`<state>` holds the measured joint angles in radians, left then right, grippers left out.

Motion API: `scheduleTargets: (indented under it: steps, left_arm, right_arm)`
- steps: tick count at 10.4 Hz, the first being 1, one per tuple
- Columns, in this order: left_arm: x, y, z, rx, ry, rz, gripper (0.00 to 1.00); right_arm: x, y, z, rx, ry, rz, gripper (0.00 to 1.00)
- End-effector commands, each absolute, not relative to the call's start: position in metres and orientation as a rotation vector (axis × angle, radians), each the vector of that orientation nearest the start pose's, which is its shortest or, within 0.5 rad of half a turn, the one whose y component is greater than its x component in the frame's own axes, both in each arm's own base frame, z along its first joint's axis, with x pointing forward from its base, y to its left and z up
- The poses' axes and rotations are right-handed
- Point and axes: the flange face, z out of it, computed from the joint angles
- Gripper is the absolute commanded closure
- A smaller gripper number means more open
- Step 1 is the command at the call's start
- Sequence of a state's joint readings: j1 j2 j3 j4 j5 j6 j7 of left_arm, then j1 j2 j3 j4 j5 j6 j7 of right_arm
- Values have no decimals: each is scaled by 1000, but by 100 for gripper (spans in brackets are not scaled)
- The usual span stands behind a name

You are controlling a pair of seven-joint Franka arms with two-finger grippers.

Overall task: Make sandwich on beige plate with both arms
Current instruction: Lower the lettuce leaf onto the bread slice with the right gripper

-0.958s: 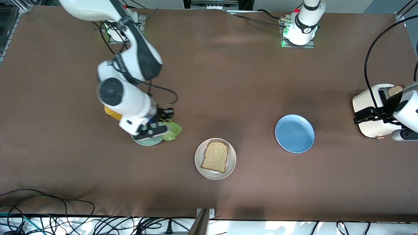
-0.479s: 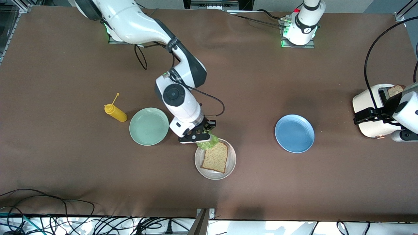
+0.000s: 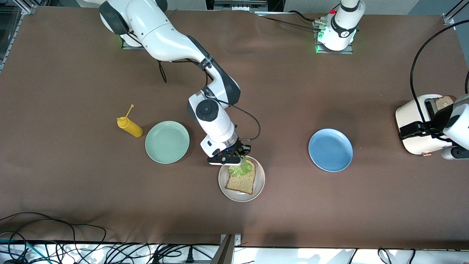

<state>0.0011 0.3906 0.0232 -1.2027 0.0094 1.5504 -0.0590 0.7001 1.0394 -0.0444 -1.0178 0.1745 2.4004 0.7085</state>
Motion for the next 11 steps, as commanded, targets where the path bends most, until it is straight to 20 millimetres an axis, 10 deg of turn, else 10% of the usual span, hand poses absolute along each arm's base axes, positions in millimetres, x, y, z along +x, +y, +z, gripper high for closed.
scheduleTargets:
  steps: [1,7,11]
  left_arm:
    - [662,16,558,-3100,-127,77,0]
    - [661,14,550,-3100,-120,106,0]
    - [661,14,551,-3100,-120,104,0]
  right_arm:
    - [649,500,228,-2749,296,-317,100]
    - [648,510,199,-2657,390,-356,100]
    - [645,510,223,-2730,355,-280,100]
